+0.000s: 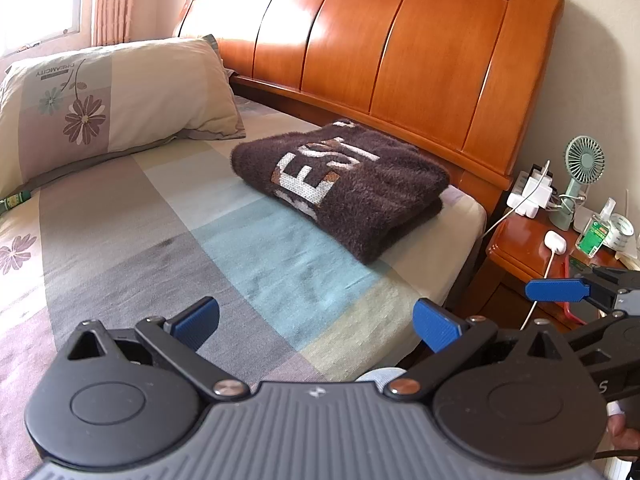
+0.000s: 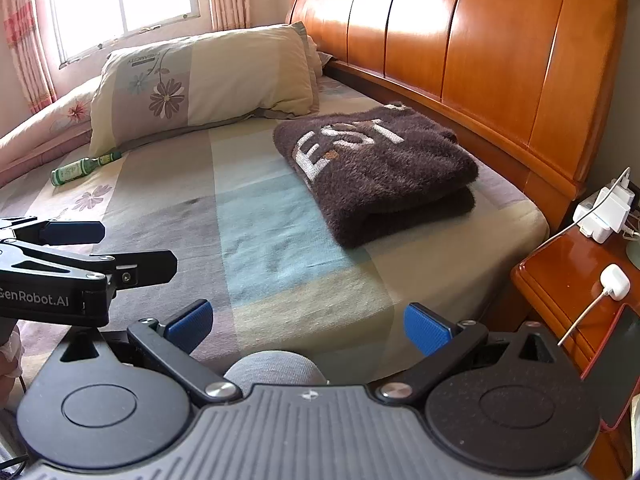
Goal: Fold clothes
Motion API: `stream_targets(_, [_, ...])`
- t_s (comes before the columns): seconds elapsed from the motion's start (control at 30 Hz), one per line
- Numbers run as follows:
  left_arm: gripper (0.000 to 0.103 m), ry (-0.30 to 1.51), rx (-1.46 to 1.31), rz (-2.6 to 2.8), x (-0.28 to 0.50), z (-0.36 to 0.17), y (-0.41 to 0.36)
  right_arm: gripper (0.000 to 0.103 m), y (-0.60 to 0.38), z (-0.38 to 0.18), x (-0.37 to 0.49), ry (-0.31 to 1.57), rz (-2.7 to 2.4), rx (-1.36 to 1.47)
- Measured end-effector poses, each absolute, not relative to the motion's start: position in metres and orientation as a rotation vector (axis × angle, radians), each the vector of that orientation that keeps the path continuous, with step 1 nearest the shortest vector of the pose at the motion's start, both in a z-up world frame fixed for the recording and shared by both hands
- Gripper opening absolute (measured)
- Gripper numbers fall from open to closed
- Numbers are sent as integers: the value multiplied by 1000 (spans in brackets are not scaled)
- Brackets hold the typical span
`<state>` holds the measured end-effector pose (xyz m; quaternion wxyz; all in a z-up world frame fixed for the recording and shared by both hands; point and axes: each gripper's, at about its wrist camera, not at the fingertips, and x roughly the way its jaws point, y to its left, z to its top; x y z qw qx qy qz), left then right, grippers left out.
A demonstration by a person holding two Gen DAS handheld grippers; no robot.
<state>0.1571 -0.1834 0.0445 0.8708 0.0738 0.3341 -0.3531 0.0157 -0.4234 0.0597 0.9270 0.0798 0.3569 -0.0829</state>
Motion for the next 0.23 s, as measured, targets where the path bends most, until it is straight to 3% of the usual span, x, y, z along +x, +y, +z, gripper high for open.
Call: stream_targets(0.23, [102, 701, 150, -731, 159, 43, -183, 103, -424, 60, 17, 727, -170, 159])
